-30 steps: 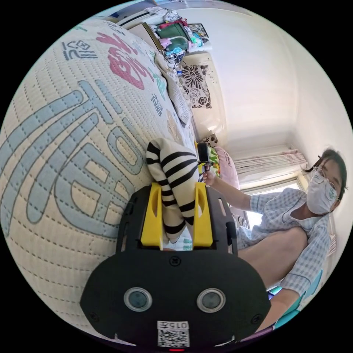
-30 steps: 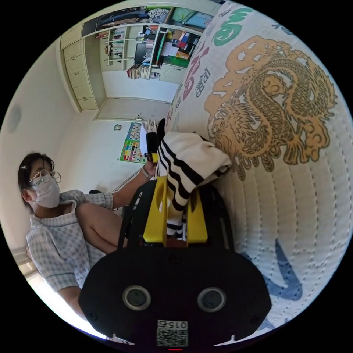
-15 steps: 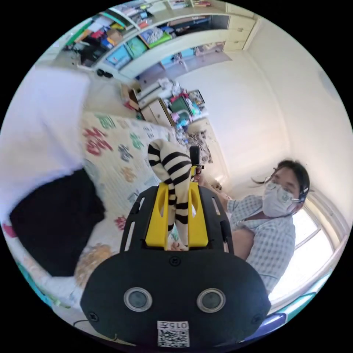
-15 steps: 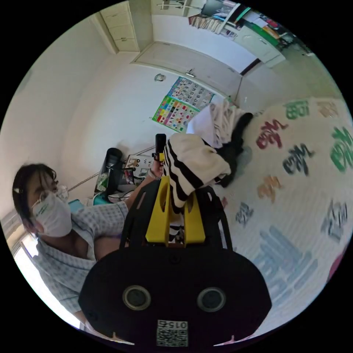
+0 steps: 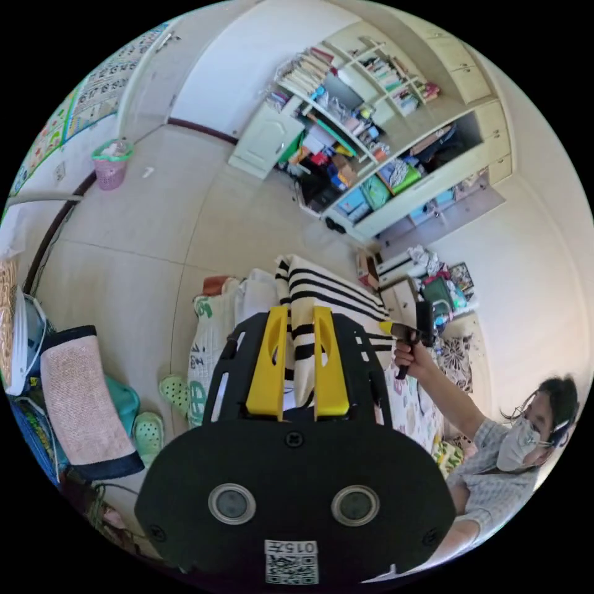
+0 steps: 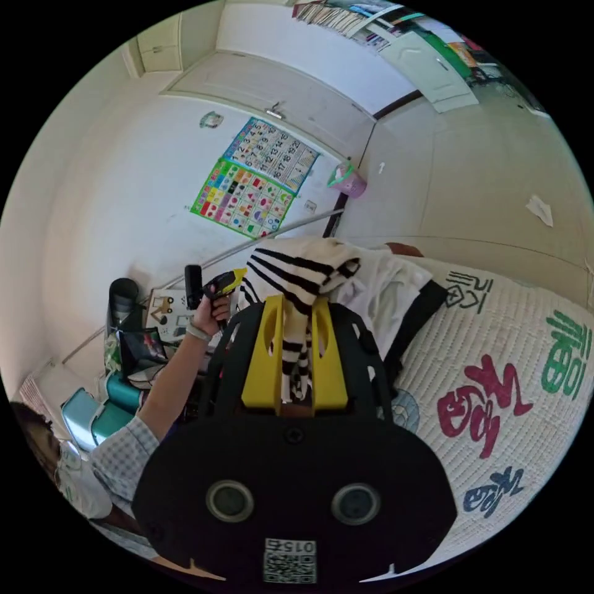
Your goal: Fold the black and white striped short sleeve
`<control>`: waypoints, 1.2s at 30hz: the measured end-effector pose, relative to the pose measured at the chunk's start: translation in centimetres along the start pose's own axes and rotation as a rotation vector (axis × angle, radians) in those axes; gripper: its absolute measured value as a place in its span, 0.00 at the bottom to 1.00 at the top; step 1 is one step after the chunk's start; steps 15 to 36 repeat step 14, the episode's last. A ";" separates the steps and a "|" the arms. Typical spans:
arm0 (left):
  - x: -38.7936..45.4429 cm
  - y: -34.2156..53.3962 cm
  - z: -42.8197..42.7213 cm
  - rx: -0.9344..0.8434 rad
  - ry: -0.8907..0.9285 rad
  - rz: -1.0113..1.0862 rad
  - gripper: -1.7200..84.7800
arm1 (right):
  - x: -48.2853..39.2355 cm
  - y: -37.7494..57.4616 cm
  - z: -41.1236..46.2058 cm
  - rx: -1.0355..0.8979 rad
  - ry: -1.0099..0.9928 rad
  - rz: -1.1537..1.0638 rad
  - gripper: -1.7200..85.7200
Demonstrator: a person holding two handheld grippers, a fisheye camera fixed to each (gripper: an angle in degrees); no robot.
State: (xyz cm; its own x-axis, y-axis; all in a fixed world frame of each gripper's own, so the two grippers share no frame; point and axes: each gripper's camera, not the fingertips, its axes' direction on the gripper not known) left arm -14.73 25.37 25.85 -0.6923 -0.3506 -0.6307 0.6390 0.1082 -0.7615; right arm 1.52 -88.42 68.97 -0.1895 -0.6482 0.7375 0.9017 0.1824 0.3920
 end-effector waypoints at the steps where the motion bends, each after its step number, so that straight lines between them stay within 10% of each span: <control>1: 0.1 1.2 -0.8 0.072 0.016 0.006 0.09 | 0.7 0.7 -1.1 0.056 -0.024 0.011 0.11; 14: 13.5 23.9 5.3 -0.114 -0.290 0.340 0.16 | 3.3 12.0 7.5 -0.284 0.094 0.037 0.09; 36: 13.5 23.9 5.3 -0.114 -0.290 0.340 0.16 | 3.3 12.0 7.5 -0.284 0.094 0.037 0.09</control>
